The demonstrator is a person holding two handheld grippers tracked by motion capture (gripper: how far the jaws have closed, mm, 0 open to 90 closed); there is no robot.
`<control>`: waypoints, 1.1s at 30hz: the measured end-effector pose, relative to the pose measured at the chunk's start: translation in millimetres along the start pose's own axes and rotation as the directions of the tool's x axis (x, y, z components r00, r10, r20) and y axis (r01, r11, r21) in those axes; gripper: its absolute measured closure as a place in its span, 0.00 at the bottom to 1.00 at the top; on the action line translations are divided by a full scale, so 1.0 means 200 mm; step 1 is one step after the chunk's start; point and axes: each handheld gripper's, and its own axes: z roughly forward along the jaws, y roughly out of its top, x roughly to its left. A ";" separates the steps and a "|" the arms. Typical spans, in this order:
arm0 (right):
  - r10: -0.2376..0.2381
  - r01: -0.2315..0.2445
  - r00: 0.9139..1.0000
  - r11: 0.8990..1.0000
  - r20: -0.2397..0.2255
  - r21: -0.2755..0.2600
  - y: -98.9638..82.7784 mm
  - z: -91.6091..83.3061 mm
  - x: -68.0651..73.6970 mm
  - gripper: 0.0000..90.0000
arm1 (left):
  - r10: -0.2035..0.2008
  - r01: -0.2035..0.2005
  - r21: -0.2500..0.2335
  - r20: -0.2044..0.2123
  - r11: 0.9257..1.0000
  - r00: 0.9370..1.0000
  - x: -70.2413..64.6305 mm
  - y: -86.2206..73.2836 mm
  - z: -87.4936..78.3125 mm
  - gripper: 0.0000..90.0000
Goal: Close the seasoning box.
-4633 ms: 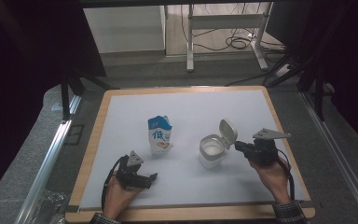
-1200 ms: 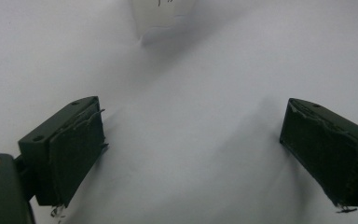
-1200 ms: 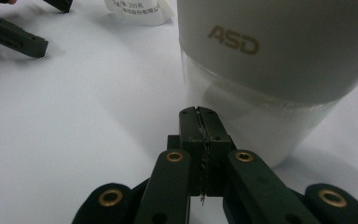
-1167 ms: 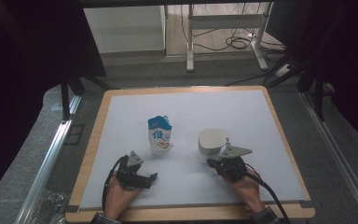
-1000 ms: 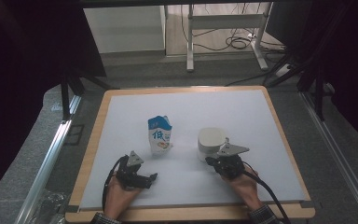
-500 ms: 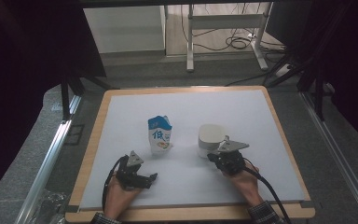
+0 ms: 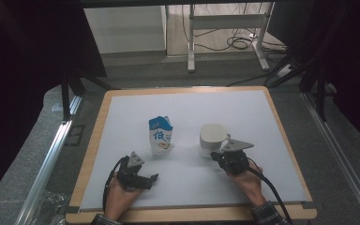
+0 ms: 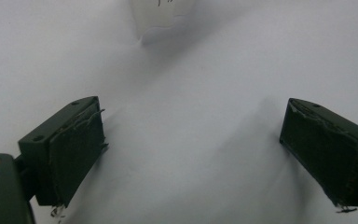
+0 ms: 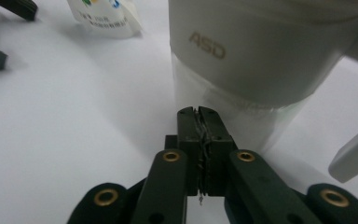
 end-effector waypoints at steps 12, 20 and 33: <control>0.004 -0.004 1.000 1.000 0.016 0.007 0.01 -0.12 -0.01 0.60 | 0.000 0.000 0.000 0.000 1.000 1.000 0.00 0.00 0.00 0.07; 0.025 -0.026 1.000 1.000 0.005 0.009 -0.01 -0.21 -0.03 0.52 | 0.000 0.000 0.000 0.000 1.000 1.000 0.00 0.00 0.00 0.07; 0.049 -0.050 0.997 0.999 0.058 0.012 -0.07 -0.33 -0.09 0.34 | -0.001 0.001 -0.001 0.001 1.000 1.000 0.00 0.00 0.00 0.07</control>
